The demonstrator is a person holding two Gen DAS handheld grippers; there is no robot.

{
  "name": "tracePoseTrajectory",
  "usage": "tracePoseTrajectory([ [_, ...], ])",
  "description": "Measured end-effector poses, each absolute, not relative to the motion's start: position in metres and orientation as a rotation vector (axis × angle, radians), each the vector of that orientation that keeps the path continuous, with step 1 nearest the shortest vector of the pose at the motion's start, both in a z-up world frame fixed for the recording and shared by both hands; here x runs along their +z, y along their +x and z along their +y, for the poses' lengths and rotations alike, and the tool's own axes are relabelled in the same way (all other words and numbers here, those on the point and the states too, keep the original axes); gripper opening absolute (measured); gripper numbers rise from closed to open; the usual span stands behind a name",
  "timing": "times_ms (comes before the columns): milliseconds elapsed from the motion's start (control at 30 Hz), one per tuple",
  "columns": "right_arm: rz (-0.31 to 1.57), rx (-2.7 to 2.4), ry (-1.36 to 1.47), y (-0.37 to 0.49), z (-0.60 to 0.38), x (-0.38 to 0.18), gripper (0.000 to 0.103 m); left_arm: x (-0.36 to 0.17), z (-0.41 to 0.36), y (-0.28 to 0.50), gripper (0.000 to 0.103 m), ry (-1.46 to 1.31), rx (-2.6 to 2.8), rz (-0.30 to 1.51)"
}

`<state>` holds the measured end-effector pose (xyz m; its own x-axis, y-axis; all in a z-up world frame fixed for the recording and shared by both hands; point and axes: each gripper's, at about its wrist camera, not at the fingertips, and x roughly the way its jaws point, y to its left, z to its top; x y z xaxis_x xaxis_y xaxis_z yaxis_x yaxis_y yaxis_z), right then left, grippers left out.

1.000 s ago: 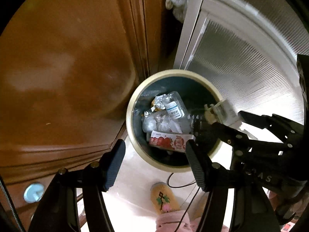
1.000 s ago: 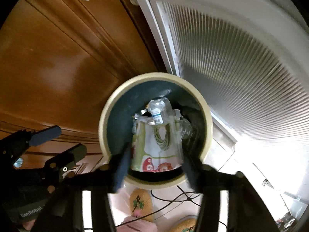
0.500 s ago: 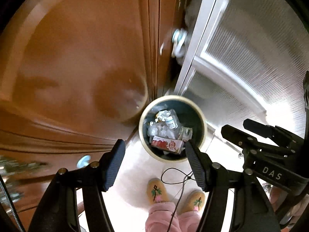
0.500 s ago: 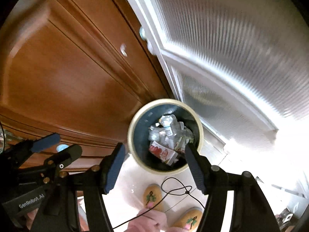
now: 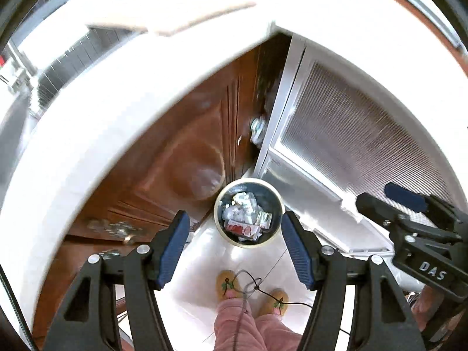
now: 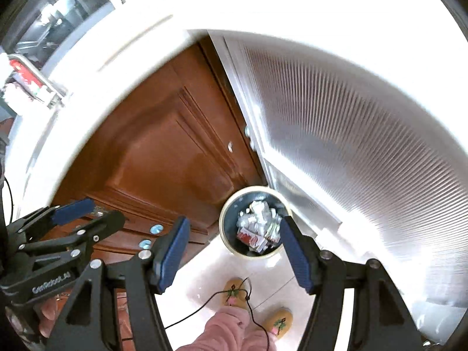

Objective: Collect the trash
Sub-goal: 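Raise both tools from the bin back toward the counter trash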

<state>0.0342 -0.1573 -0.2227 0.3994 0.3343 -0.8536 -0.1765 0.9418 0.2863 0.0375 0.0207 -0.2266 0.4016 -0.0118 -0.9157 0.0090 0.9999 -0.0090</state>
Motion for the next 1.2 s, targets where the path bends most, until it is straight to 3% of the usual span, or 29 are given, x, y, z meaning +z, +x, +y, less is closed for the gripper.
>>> tracePoseTrajectory([
  [500, 0.854, 0.302, 0.053, 0.01, -0.184, -0.043, 0.064, -0.049, 0.0, 0.015, 0.064, 0.044, -0.009, 0.947],
  [900, 0.72, 0.32, -0.052, 0.034, -0.18, 0.033, 0.064, 0.035, -0.01, 0.034, 0.069, 0.143, -0.002, 0.788],
  [1200, 0.749, 0.279, -0.023, 0.111, -0.181, 0.063, 0.064, 0.087, 0.024, 0.123, 0.073, 0.177, -0.069, 0.755],
])
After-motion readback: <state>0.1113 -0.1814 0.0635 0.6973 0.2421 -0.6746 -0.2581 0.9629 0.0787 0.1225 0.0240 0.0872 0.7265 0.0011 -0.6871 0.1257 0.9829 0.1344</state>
